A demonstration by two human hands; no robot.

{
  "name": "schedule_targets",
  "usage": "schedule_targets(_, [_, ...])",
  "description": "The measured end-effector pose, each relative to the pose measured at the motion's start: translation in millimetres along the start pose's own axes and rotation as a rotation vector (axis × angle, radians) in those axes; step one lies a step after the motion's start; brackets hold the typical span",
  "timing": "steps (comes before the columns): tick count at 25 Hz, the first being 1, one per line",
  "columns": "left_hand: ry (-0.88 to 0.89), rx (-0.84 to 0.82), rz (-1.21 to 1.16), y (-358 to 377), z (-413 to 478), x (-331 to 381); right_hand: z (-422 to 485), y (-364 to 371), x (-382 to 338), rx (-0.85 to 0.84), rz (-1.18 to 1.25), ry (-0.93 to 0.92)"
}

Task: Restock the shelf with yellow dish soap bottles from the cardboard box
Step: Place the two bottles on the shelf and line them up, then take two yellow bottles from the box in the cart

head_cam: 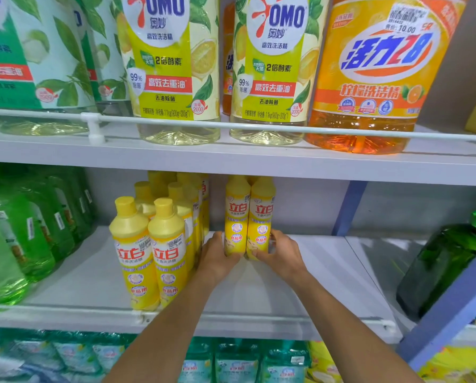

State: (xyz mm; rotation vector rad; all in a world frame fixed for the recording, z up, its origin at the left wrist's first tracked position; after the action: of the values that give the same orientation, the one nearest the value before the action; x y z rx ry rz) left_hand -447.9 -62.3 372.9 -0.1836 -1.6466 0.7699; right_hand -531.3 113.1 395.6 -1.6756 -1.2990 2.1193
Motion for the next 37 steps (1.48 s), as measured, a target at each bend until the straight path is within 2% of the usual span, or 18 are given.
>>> schedule_targets(5, [0.047, -0.22, 0.541, 10.0, -43.7, 26.6, -37.3, -8.2, -17.8, -0.097, -0.287, -0.04])
schedule_targets(7, [0.099, -0.256, 0.726, 11.5, -67.8, 39.4, -59.1, -10.3, -30.7, -0.134, -0.393, -0.076])
schedule_targets(11, [0.196, -0.309, 0.932, 7.0, -112.2, 52.0, -108.7, -7.3, -53.0, -0.175, -0.626, -0.067])
schedule_targets(13, [0.237, -0.28, 1.001, -5.1, -139.0, 53.3, -141.0, -3.3, -70.5, -0.166, -0.738, -0.083])
schedule_targets(19, [0.295, -0.214, 1.057, -51.3, -247.5, 12.7, -241.9, 55.3, -115.5, -0.134, -0.825, -0.09])
schedule_targets(22, [0.259, -0.207, 1.023, -63.9, -298.8, -33.4, -283.6, 111.9, -121.1, -0.185, -0.829, -0.085])
schedule_targets(26, [0.146, -0.279, 0.958, -65.1, -357.9, -99.6, -325.0, 182.1, -106.0, -0.275, -0.803, -0.049])
schedule_targets(31, [-0.075, -0.472, 0.846, -35.0, -402.8, -222.2, -360.2, 270.6, -45.7, -0.457, -0.736, 0.021])
schedule_targets(37, [-0.304, -0.689, 0.784, 35.9, -438.6, -355.8, -382.8, 363.3, 65.5, -0.677, -0.65, 0.17])
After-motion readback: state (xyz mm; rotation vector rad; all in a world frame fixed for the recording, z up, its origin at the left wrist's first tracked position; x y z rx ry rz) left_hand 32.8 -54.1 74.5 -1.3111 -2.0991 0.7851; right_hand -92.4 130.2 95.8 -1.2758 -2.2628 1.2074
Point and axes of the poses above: each hand's wrist, its own z-axis towards the middle knuckle, its own y-axis out of the palm, x = y × z, the point moved 9 cm from there along z, towards the middle knuckle, and after that the axes turned 10 degrees about -x, right-handed, at the moved point
